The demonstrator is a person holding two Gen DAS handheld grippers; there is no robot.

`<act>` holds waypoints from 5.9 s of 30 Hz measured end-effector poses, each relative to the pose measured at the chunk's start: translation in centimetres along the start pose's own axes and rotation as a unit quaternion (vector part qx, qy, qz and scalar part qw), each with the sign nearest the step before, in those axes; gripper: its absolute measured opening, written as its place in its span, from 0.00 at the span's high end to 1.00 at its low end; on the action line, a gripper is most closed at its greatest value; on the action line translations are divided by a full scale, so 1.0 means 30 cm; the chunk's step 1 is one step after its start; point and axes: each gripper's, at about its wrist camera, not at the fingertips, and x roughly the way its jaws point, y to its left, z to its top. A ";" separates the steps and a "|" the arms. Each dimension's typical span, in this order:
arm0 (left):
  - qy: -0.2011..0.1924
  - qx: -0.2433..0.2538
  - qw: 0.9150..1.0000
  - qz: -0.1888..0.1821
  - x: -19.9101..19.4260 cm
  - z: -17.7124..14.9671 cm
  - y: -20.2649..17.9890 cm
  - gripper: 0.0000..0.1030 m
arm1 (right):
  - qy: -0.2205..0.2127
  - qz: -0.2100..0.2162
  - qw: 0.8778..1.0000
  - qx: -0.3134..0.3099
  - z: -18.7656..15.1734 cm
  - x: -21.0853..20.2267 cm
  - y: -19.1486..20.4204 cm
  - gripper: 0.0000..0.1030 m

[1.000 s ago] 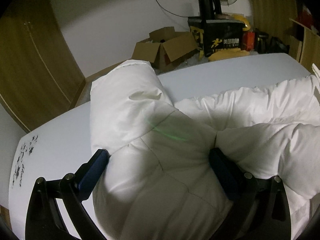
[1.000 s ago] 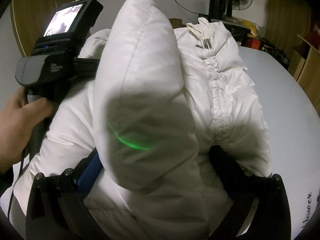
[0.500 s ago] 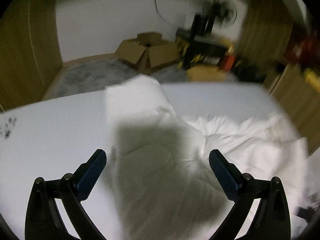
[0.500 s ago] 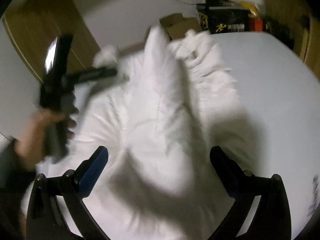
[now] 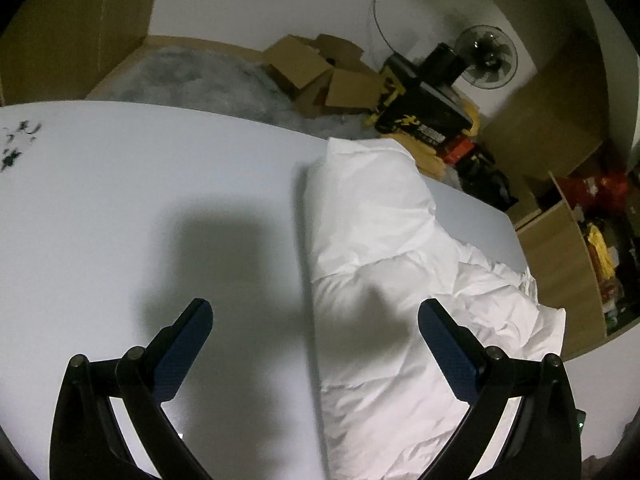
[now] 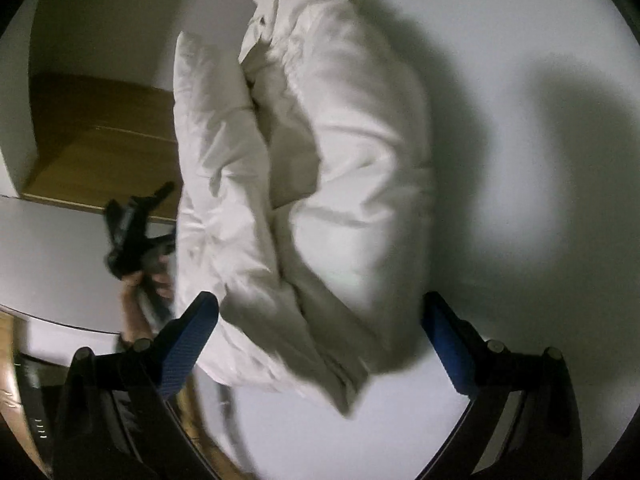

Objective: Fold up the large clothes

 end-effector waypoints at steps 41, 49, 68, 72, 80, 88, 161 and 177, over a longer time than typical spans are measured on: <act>-0.001 0.125 0.991 -0.044 0.014 0.064 -0.257 0.66 | -0.011 -0.025 0.995 -0.100 -0.138 -0.064 0.175 0.69; -0.035 0.116 0.993 -0.008 -0.318 -0.032 -0.090 0.66 | 0.014 0.003 0.987 -0.158 -0.198 -0.074 0.312 0.69; -0.004 0.077 0.997 0.025 -0.481 -0.366 0.242 0.65 | 0.095 -0.009 0.978 -0.187 -0.279 -0.108 0.333 0.69; 0.007 0.092 0.996 0.019 -0.427 -0.387 0.184 0.65 | 0.090 -0.014 0.979 -0.184 -0.309 -0.084 0.348 0.69; -0.002 0.103 0.993 0.053 -0.379 -0.426 0.200 0.50 | 0.099 -0.035 0.990 -0.089 -0.271 0.045 0.285 0.19; -0.148 0.132 0.968 0.153 -0.761 -0.584 0.098 0.17 | -0.095 -0.105 0.968 -0.209 -0.228 -0.239 0.487 0.16; -0.167 0.034 0.941 0.292 -1.222 -1.508 -0.235 0.17 | -0.232 -0.247 0.827 -0.449 -0.992 -0.487 0.738 0.00; -0.167 0.033 0.943 0.286 -1.228 -1.507 -0.229 0.17 | -0.231 -0.246 0.825 -0.454 -0.998 -0.494 0.747 0.00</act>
